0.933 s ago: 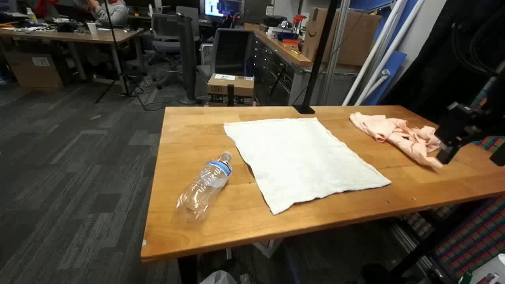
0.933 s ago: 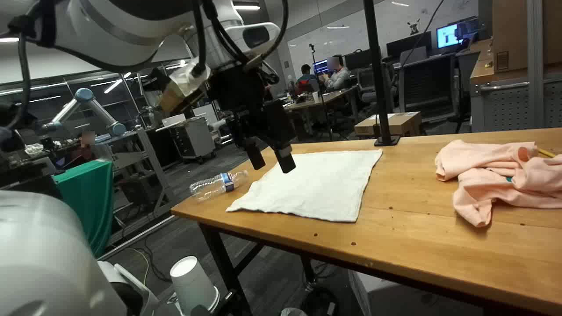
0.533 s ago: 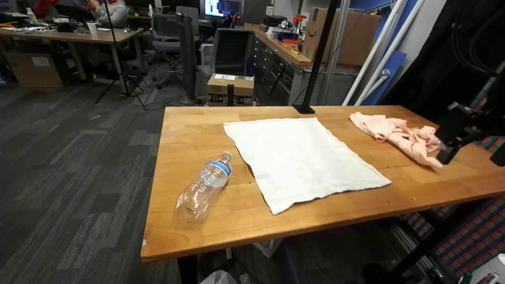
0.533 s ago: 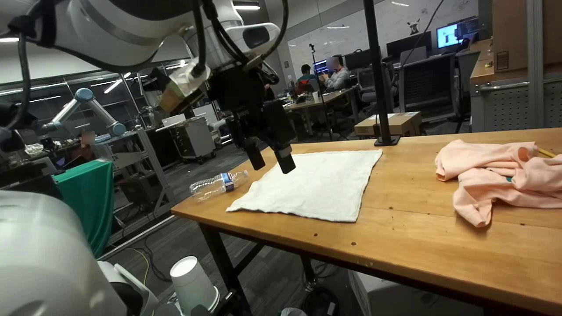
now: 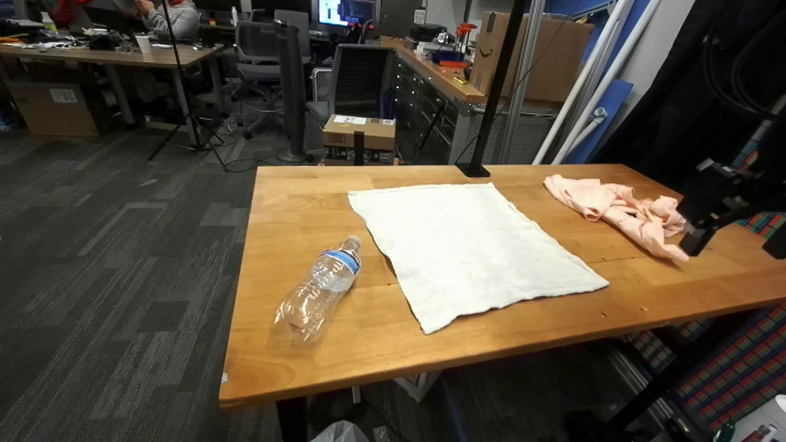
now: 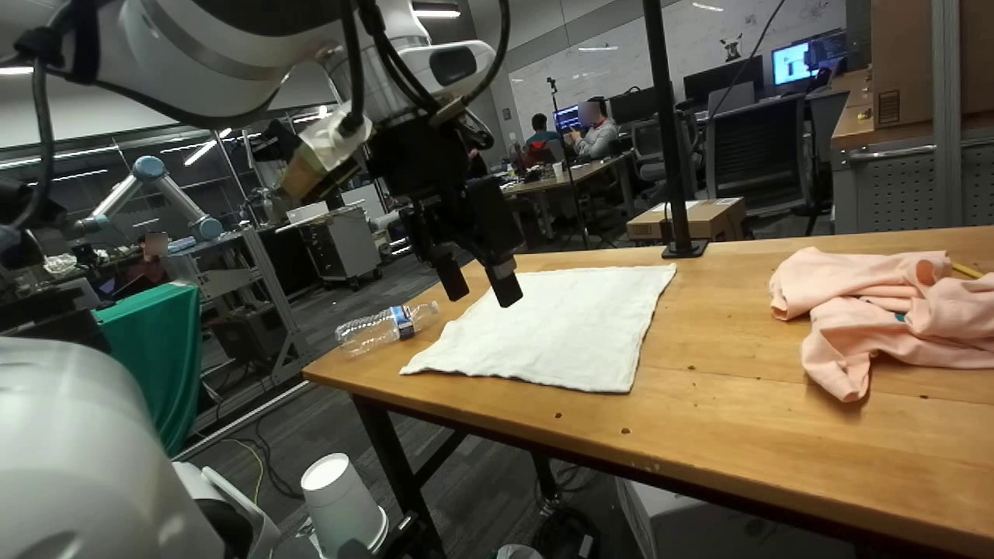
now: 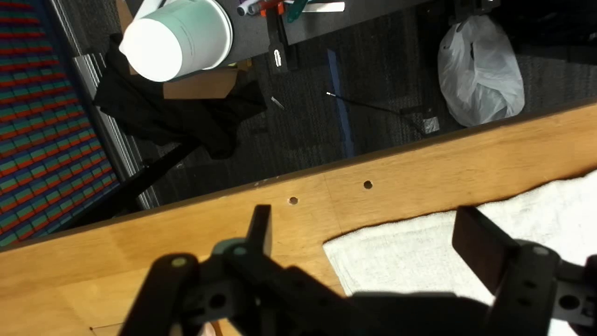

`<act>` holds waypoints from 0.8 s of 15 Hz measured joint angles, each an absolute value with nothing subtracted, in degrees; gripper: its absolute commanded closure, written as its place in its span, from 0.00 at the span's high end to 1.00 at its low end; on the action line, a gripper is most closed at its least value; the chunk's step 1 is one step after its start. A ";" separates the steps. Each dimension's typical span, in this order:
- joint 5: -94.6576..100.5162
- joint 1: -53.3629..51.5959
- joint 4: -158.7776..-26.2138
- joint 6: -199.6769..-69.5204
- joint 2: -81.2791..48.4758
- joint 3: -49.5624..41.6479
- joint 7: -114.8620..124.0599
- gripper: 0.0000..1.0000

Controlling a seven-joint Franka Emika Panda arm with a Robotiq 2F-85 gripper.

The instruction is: Fold the towel into a triangle twice

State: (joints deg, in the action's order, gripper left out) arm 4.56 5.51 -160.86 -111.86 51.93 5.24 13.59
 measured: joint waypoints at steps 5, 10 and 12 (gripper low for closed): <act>4.56 5.51 -160.86 -111.86 51.93 5.24 13.59 1.00; 4.56 5.33 -160.51 -111.97 51.28 5.24 13.48 1.00; 4.56 4.91 -159.99 -112.87 50.37 5.24 13.25 1.00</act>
State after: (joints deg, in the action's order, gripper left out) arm 4.56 4.91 -159.99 -112.87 50.37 5.24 13.25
